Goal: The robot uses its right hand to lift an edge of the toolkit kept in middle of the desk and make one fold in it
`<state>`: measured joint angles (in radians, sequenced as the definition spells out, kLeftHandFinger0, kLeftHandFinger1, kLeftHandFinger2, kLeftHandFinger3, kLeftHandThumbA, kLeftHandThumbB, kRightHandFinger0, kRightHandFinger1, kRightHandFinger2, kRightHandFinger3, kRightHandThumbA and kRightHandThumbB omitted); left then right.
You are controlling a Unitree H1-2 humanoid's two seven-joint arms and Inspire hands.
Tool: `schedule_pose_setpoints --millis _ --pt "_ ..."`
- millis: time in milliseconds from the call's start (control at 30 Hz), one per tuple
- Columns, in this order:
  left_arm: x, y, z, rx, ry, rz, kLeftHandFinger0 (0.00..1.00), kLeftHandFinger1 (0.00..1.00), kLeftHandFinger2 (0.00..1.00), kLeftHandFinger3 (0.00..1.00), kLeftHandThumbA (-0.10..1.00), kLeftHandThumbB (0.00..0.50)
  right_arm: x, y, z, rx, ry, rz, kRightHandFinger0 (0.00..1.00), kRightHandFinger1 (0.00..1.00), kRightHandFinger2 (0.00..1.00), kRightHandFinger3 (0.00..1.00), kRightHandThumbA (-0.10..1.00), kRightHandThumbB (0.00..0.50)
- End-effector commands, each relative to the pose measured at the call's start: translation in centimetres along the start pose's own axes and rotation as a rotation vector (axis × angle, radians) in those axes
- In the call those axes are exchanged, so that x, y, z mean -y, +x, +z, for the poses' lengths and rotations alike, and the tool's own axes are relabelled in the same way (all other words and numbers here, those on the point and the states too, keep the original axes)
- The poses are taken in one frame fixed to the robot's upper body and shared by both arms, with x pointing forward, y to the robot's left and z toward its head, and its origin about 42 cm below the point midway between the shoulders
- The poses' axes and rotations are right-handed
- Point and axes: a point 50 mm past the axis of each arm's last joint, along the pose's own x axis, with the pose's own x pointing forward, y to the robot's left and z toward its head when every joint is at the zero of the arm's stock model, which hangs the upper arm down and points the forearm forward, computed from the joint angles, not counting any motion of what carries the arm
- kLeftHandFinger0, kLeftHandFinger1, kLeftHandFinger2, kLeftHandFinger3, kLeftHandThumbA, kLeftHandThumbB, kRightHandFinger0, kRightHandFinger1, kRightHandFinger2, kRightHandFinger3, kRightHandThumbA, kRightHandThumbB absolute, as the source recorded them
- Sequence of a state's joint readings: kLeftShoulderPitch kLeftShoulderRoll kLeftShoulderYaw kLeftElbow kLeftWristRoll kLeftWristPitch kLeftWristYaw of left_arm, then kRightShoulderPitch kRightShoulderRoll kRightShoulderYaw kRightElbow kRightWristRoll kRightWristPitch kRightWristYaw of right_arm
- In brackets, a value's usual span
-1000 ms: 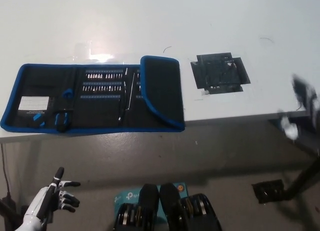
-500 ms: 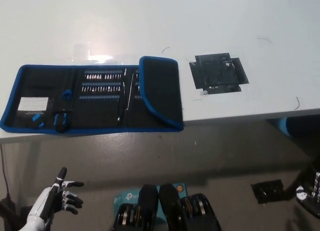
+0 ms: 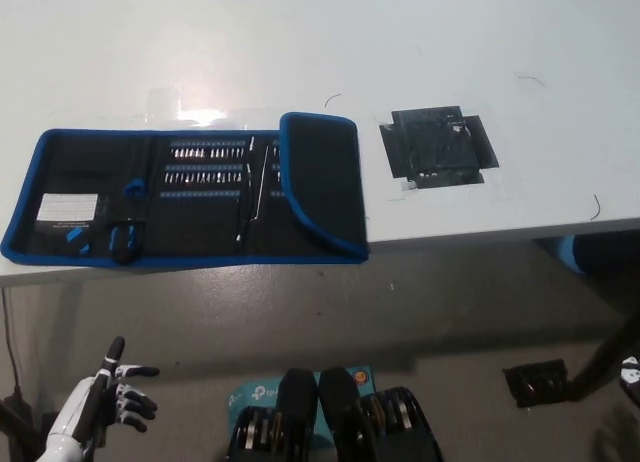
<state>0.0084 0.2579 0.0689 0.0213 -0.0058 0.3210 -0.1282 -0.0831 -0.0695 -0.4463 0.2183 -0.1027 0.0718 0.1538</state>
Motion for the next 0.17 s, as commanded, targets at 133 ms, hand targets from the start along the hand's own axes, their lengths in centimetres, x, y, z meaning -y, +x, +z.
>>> schedule_pose_setpoints --millis 133 --pt "-0.69 -0.03 0.87 0.059 0.017 0.035 0.41 0.42 0.36 0.59 1.00 0.497 0.87 0.73 1.59 0.047 0.008 -0.035 0.70 0.81 0.90 0.96 0.22 0.166"
